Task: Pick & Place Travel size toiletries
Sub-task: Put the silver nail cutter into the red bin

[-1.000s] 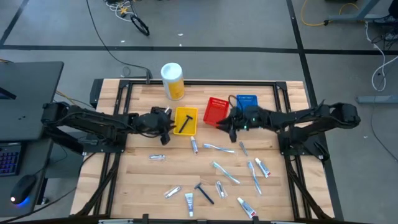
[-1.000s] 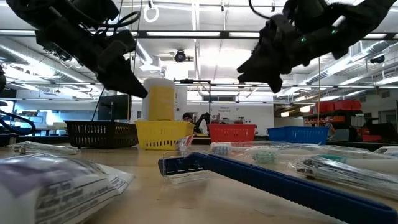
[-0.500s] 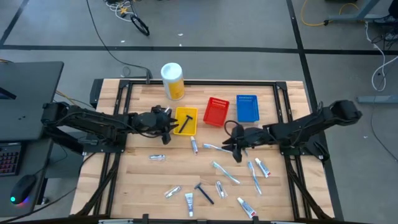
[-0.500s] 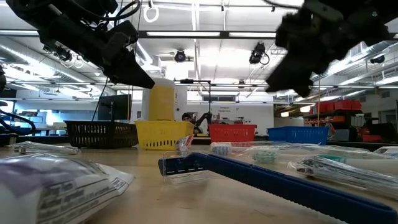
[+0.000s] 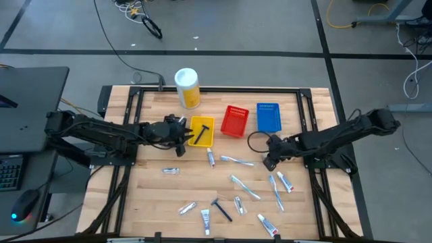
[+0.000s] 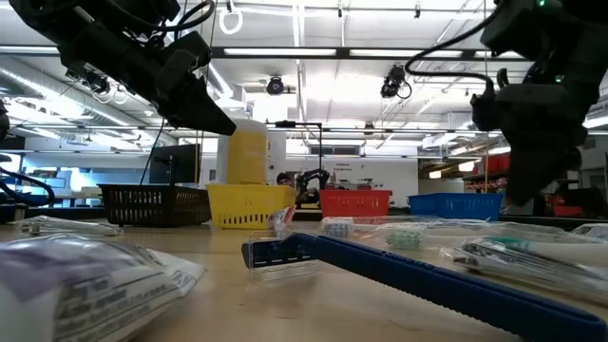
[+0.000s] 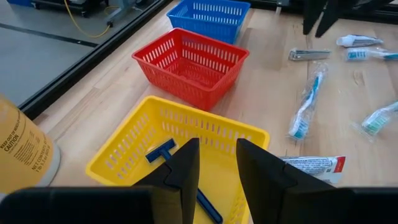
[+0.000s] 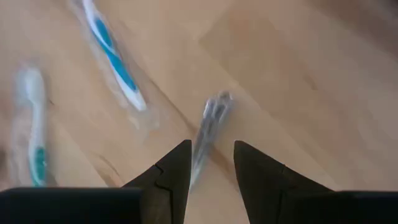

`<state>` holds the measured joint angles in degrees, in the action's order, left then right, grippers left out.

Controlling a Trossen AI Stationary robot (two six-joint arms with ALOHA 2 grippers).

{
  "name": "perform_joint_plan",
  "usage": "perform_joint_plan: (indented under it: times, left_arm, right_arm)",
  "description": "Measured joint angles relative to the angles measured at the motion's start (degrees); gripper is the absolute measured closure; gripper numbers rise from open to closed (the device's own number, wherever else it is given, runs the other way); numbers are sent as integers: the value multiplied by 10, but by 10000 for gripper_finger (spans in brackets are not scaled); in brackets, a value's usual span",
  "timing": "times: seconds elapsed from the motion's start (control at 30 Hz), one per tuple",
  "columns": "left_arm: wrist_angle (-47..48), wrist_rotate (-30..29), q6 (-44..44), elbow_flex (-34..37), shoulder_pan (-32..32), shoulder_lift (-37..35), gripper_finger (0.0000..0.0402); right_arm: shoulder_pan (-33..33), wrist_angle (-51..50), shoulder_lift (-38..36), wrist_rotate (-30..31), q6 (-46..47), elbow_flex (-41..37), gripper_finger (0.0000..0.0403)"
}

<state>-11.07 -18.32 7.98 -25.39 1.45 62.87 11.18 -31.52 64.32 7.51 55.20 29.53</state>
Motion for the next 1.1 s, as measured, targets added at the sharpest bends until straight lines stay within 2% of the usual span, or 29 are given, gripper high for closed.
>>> perform_joint_plan:
  times: [0.13,0.7,0.97,1.1]
  left_arm:
    - [0,0,-1,0,0,0,288]
    - [0,0,-1,0,0,0,288]
    - [0,0,-1,0,0,0,288]
    - [0,0,-1,0,0,0,288]
  right_arm:
    - [6,44,27,4,-5,0,273]
    - [6,81,157,28,-12,4,274]
    - [6,96,160,50,-23,1,338]
    - [5,102,148,56,-29,4,351]
